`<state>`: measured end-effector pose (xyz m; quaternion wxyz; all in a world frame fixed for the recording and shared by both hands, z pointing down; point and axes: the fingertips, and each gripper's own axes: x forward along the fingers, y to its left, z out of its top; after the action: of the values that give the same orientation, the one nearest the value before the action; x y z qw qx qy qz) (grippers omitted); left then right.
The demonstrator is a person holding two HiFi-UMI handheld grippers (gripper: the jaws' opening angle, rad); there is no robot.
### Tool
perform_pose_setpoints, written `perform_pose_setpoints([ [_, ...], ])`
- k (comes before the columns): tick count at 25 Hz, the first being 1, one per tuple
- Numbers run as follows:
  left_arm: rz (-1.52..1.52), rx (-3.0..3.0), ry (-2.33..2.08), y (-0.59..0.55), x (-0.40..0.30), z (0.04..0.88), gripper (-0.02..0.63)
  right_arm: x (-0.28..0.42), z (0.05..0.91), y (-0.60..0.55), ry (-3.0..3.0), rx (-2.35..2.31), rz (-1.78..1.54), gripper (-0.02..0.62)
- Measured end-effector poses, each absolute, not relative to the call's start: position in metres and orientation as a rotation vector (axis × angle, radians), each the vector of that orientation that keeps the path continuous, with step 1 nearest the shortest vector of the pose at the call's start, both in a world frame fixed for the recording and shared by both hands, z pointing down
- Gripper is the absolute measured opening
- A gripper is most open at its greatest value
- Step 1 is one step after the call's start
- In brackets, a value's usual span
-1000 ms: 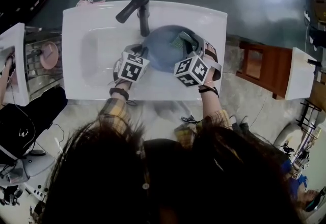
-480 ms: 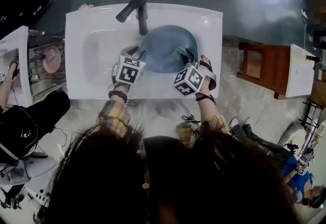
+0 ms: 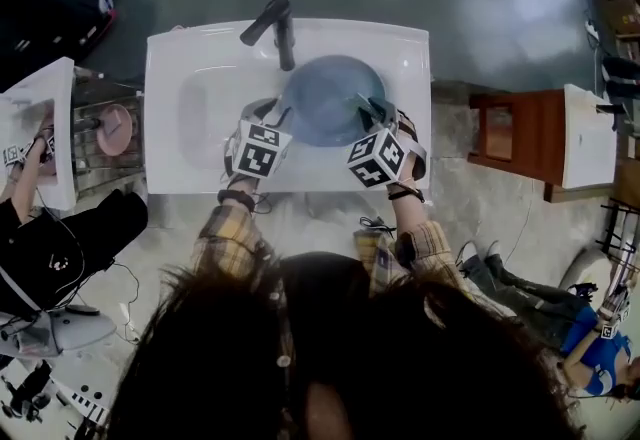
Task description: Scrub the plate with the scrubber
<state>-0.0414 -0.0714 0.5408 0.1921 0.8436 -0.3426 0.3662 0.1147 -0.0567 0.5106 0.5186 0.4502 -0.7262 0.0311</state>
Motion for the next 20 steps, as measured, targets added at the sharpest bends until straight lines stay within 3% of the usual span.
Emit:
perform_pose_setpoints([
  [12, 0.909, 2.587, -0.998, -0.071, -0.012, 0.455, 0.097, 0.085, 0.418, -0.075, -1.983, 1.18, 0.157, 0.107],
  [20, 0.562, 2.658, -1.07, -0.076, -0.008, 0.364, 0.066, 0.063, 0.323, -0.084, -2.315, 1.321, 0.261, 0.107],
])
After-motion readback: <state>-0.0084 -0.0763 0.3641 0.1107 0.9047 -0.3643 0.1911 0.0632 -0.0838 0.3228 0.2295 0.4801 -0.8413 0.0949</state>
